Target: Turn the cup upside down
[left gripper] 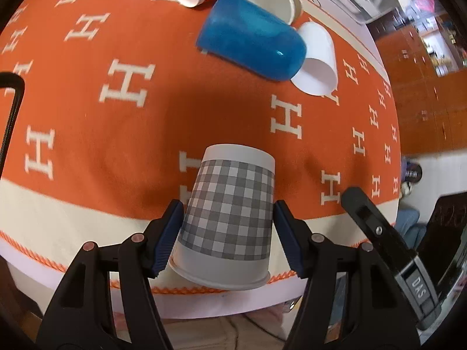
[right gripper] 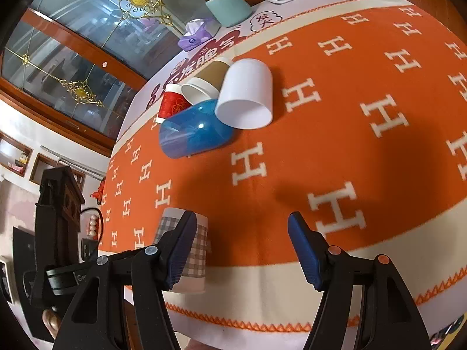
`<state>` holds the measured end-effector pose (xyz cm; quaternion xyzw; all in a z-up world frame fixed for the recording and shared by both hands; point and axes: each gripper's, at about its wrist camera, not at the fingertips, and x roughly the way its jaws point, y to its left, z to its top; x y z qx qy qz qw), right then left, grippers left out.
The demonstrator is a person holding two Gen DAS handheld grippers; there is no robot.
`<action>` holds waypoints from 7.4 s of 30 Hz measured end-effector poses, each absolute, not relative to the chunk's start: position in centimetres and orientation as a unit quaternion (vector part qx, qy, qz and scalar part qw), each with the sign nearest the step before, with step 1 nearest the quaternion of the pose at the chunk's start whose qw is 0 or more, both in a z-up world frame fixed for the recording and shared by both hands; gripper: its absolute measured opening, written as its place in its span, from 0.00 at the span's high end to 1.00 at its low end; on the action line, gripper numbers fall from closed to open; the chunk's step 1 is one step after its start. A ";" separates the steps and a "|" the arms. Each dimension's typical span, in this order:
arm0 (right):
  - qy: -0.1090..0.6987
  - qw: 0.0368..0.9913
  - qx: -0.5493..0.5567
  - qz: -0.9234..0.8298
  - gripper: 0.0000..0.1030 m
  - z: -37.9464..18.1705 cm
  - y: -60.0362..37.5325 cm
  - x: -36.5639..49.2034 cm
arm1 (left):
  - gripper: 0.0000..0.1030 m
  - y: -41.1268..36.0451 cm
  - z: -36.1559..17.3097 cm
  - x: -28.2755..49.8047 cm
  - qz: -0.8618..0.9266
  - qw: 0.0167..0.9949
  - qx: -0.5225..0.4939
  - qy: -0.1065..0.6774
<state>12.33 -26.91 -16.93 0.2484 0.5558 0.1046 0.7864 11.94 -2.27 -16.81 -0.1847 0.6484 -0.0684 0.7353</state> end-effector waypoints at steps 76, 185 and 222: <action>0.653 0.693 0.217 0.215 0.32 -20.3 -17.0 14.8 | 0.62 5.6 -14.7 8.1 -0.006 0.873 -0.012 0.488; 0.319 0.937 0.061 0.126 0.14 -1.5 -19.9 0.7 | 0.19 1.6 -2.5 -0.1 0.006 0.950 -0.018 0.311; 0.319 0.937 0.058 0.127 0.14 0.2 -19.1 1.8 | 0.19 0.4 -1.4 0.5 0.002 0.949 -0.014 0.316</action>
